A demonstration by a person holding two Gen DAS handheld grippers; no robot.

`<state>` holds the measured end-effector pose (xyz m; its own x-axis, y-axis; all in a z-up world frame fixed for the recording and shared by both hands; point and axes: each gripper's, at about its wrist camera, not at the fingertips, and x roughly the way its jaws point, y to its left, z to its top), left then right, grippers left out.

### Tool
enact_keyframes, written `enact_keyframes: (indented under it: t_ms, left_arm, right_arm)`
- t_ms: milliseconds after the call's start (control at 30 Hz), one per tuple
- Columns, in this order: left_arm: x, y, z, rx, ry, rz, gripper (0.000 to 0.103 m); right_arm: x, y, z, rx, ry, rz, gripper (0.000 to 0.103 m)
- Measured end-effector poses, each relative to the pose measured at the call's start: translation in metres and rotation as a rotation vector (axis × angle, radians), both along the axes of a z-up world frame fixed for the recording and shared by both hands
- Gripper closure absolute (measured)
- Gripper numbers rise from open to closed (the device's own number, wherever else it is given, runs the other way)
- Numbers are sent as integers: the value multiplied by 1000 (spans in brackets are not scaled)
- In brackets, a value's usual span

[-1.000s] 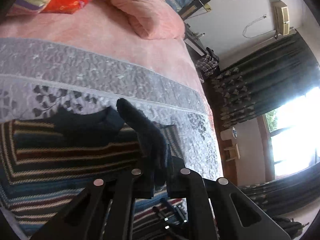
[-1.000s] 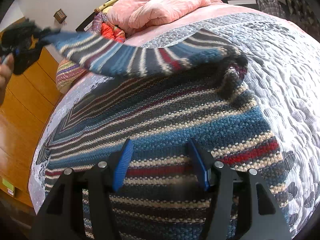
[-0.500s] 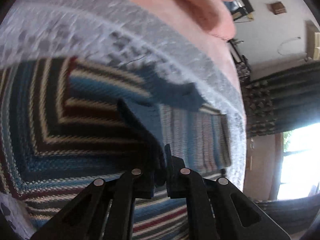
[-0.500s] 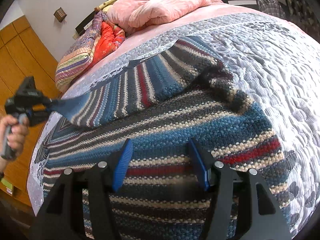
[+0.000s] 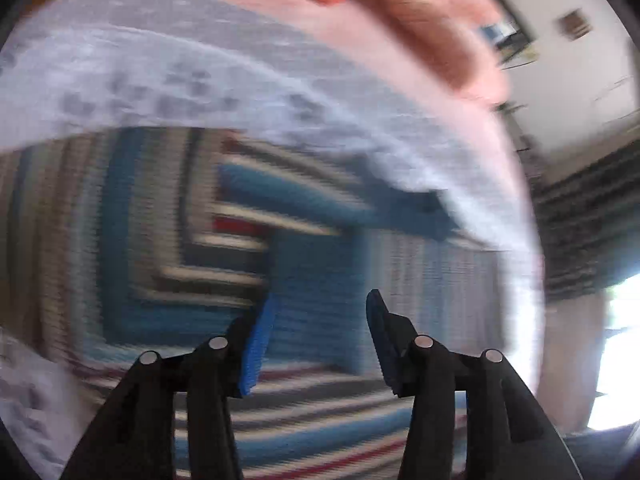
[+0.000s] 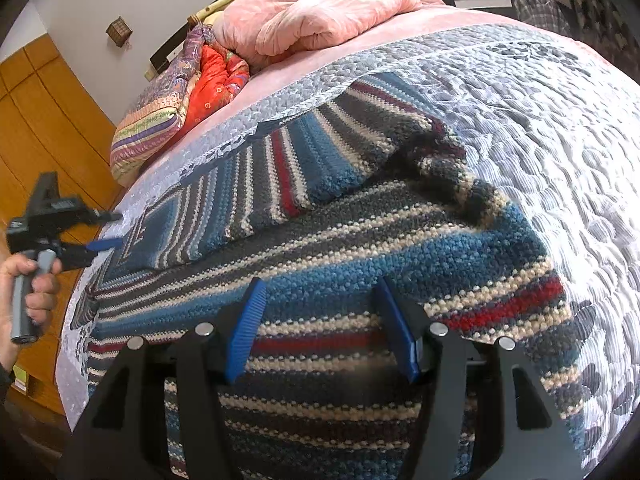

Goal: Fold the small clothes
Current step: 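Move the left tool to the other sleeve cuff and grasp it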

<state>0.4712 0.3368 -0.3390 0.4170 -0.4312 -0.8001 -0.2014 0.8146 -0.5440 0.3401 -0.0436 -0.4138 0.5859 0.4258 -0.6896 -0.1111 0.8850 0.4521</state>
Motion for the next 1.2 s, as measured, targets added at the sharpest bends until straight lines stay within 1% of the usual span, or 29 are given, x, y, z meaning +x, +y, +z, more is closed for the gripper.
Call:
enact_keyframes:
  t_ms: [33, 67, 100, 167, 200, 233, 267, 300, 367, 400, 433, 467, 533, 600, 633, 733, 767, 900, 933, 1000, 1033, 1067, 1100, 1133, 1200]
  left_arm:
    - [2, -9, -4, -78, -1, -29, 51]
    - [5, -18, -12, -105, 14, -47, 51]
    - [8, -25, -20, -90, 35, -52, 51]
    - [13, -30, -39, -34, 90, -48, 54]
    - [12, -27, -49, -22, 107, -33, 60]
    - [10, -24, -54, -21, 104, -28, 70]
    - [9, -20, -55, -21, 104, -23, 75]
    - [5, -14, -55, -40, 105, -15, 78]
    - [-1, -8, -51, -47, 99, -15, 77]
    - [-6, -1, -46, -52, 89, -10, 73]
    - [-12, 8, -39, -63, 73, 0, 61]
    - [-16, 21, -31, -69, 59, 14, 55]
    - [-33, 53, -16, -94, 9, 69, 40]
    - [-53, 100, -1, -135, -33, 148, 32]
    - [-66, 128, 6, -135, -49, 198, 29]
    - [-102, 206, 19, -89, -70, 313, 28]
    - [-118, 238, 23, -67, -75, 366, 28]
    - [-164, 325, 22, -53, -89, 551, 27]
    - [-172, 343, 19, -43, -89, 580, 27]
    - [-176, 375, 9, -29, -88, 637, 27]
    - [-177, 385, 3, -35, -82, 658, 27]
    - [-176, 393, -5, -36, -71, 681, 27]
    - [-182, 406, -12, -17, -52, 711, 27]
    - [-185, 415, -15, 5, -42, 739, 27]
    - [-197, 423, -18, -5, -39, 793, 28]
  right_arm:
    - [0, 0, 0, -1, -1, 0, 44]
    - [0, 1, 0, -2, -2, 1, 44]
    - [0, 0, 1, -3, -3, 2, 44]
    - [-2, 1, 1, -2, -2, 2, 44]
    - [-2, 1, 1, -4, -2, 4, 44]
    - [-3, 1, 1, -7, -3, 7, 44]
    - [-4, 2, 1, -10, -4, 9, 44]
    - [-4, 2, 1, -12, -6, 11, 44]
    - [-5, 4, 2, -17, -9, 14, 43]
    - [-5, 4, 2, -21, -9, 15, 43]
    - [-6, 5, 3, -27, -11, 18, 43]
    - [-7, 5, 4, -31, -13, 20, 43]
    - [-10, 7, 8, -45, -20, 27, 43]
    - [-13, 10, 12, -54, -24, 36, 43]
    - [-13, 12, 13, -57, -25, 39, 43]
    - [-16, 23, 23, -72, -38, 60, 43]
    - [-17, 28, 27, -74, -46, 72, 43]
    - [-26, 56, 45, -81, -82, 137, 41]
    - [-29, 65, 47, -83, -84, 154, 41]
    - [-34, 82, 49, -78, -71, 180, 41]
    - [-35, 87, 49, -77, -63, 188, 41]
    - [-37, 95, 48, -77, -54, 198, 41]
    - [-38, 101, 48, -80, -49, 205, 41]
    - [-39, 106, 47, -81, -44, 210, 40]
    - [-41, 115, 45, -82, -31, 222, 40]
